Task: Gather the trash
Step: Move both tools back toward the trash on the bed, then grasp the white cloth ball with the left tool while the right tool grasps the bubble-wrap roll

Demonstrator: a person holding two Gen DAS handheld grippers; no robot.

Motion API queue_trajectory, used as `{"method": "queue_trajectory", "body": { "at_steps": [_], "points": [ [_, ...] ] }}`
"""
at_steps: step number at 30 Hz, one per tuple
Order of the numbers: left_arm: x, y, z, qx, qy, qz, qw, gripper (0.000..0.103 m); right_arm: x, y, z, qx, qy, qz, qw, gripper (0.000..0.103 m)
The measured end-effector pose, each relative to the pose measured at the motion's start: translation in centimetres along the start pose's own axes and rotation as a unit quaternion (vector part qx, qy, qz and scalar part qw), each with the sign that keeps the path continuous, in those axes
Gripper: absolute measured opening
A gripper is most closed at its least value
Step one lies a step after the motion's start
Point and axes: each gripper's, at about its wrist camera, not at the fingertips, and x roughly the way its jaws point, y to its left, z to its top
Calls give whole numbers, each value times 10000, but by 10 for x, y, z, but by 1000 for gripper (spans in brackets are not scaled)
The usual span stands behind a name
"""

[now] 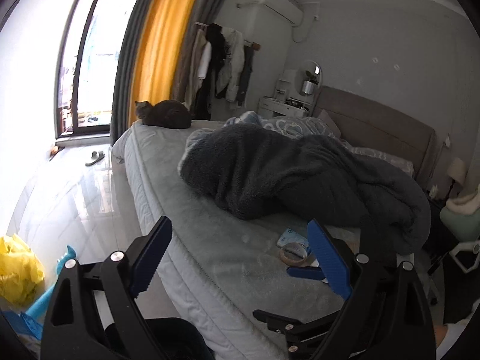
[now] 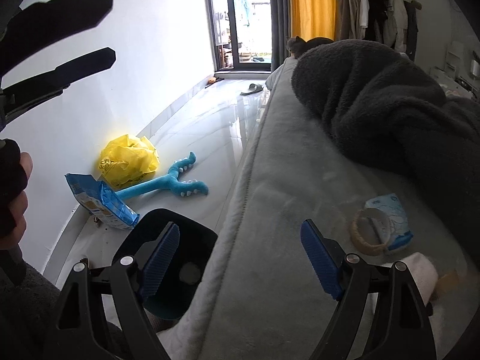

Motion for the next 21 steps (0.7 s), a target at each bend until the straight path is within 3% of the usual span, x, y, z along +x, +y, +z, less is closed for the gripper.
{"method": "queue_trajectory", "body": {
  "at_steps": [8, 21],
  "points": [
    [23, -28, -1, 193, 51, -266, 9994, 93, -35, -49, -20, 180, -147, -358, 9991, 82],
    [85, -63, -25, -67, 918, -558, 9942, 93, -73, -113, -52, 718, -260, -699, 9946, 78]
  ]
}}
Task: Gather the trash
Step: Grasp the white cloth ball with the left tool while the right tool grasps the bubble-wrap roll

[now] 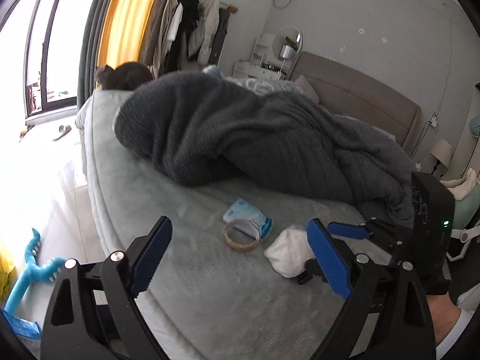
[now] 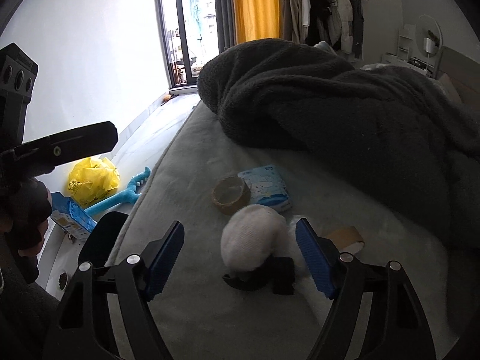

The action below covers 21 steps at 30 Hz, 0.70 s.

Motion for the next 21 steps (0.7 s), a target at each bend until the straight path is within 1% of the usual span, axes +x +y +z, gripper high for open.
{"method": "queue_trajectory", "body": {
  "at_steps": [8, 11, 17, 21],
  "points": [
    [35, -27, -8, -97, 323, -98, 9994, 93, -4, -33, -21, 143, 169, -160, 9996, 78],
    [50, -35, -14, -142, 492, -29, 9987, 93, -5, -44, -31, 193, 226, -186, 9994, 78],
    [73, -37, -20, -517, 767, -182, 9955, 93, -4, -57, -46, 178, 369, -253, 9988, 78],
    [85, -37, -22, -858, 928, -328, 9914, 92, -5, -64, -55, 160, 426, -273, 9986, 78]
  ]
}}
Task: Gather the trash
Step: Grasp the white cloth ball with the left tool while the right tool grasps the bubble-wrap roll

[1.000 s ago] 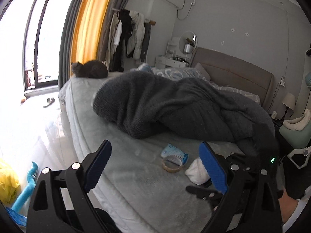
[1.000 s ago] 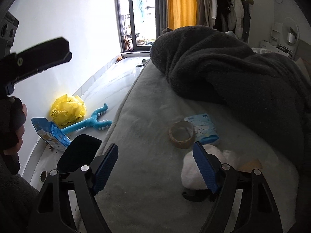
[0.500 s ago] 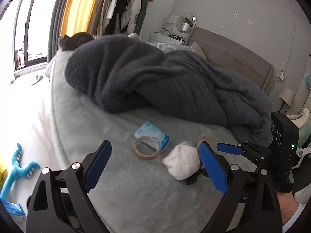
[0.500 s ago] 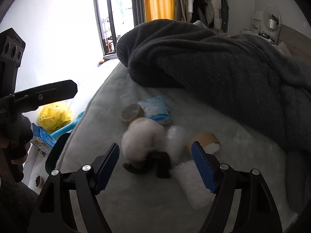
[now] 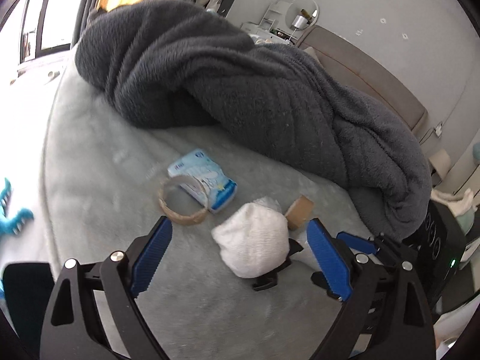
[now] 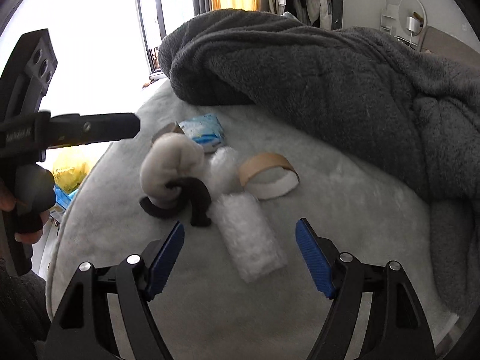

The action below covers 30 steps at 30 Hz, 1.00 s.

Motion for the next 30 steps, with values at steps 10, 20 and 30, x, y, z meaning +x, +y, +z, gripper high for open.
{"method": "queue_trajectory", "body": {
  "at_steps": [10, 20, 30],
  "points": [
    [26, -3, -7, -467, 252, -62, 9986, 89, 6, -14, -17, 106, 119, 66, 9999, 78],
    [42, 0, -11, -948, 319, -231, 9947, 74, 6, -24, -28, 84, 132, 41, 9999, 75],
    [46, 0, -8, -992, 204, -249, 9945, 49, 13, -23, -26, 97, 127, 26, 9999, 70]
  ]
}}
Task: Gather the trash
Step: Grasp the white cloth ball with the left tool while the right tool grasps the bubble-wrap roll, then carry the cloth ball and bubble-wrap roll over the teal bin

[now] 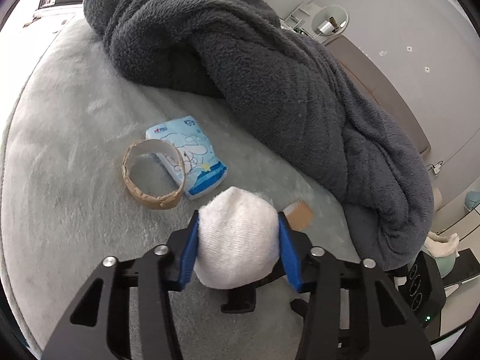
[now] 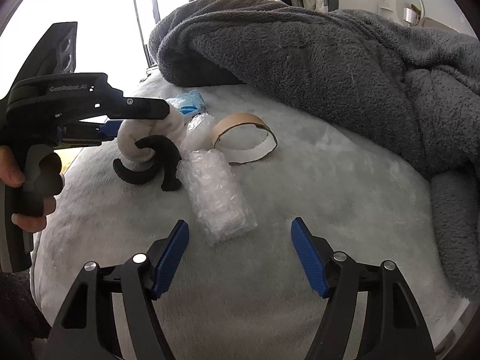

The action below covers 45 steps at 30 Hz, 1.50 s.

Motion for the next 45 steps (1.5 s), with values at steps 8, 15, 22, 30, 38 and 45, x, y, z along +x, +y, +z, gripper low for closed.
{"method": "queue_trajectory", "body": {
  "at_steps": [8, 15, 22, 30, 38, 45],
  "points": [
    [-16, -15, 3, 668, -272, 89, 9974, 47, 17, -1, 12, 63, 73, 2, 10000, 65],
    [-34, -20, 6, 1259, -570, 343, 9898, 47, 11, -3, 19, 249, 85, -87, 9996, 41],
    [-51, -16, 10, 1432, -702, 344, 9866, 47, 2, -5, 20, 548, 18, -40, 9985, 40],
    [-70, -7, 15, 1541, -798, 439, 9838, 47, -12, -13, 26, 1071, -184, -410, 9932, 40],
    [-85, 7, 14, 1780, -826, 732, 9778, 47, -19, -9, 49, 1390, -448, -750, 9864, 40],
    [-94, 33, 15, 1763, -718, 935, 9773, 47, -18, 6, 67, 1560, -557, -828, 9827, 40]
  ]
}}
